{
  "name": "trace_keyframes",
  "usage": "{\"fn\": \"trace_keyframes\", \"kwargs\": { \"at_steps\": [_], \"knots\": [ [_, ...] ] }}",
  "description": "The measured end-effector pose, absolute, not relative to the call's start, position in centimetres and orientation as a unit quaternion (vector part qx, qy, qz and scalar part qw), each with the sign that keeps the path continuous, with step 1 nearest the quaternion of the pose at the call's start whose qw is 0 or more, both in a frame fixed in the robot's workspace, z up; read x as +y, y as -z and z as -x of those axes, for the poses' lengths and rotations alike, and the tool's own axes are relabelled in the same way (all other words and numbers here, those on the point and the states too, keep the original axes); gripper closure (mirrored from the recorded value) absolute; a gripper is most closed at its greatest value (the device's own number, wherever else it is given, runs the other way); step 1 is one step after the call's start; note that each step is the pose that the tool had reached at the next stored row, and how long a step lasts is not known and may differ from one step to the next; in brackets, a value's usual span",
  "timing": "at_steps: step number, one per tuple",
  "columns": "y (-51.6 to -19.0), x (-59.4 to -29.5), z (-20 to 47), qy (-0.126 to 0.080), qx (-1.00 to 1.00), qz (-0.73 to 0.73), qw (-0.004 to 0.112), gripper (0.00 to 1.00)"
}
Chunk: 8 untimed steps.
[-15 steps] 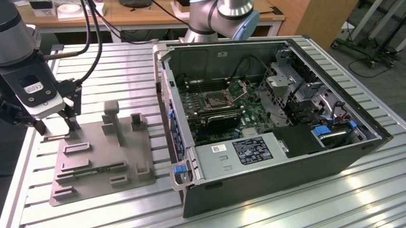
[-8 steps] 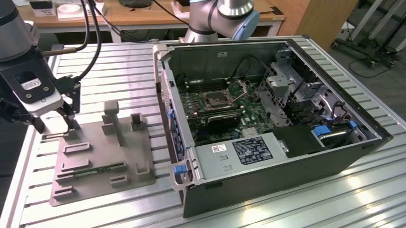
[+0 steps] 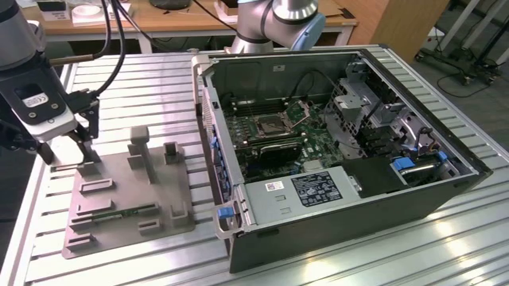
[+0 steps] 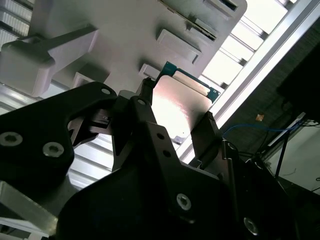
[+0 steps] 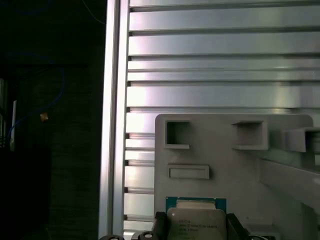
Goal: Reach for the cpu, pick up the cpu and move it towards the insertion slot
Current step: 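Pick up the cpu and move it towards the insertion slot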
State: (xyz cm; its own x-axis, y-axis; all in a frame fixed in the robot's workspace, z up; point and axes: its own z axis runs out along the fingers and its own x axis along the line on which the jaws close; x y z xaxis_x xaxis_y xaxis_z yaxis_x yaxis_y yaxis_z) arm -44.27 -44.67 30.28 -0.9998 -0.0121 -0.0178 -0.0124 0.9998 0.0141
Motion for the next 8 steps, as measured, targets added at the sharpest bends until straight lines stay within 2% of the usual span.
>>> {"fn": "trace_keyframes", "kwargs": {
  "at_steps": [8],
  "knots": [
    [-31.02, -44.67, 44.27, -0.007, 1.000, 0.006, 0.009, 0.45]
  ]
}}
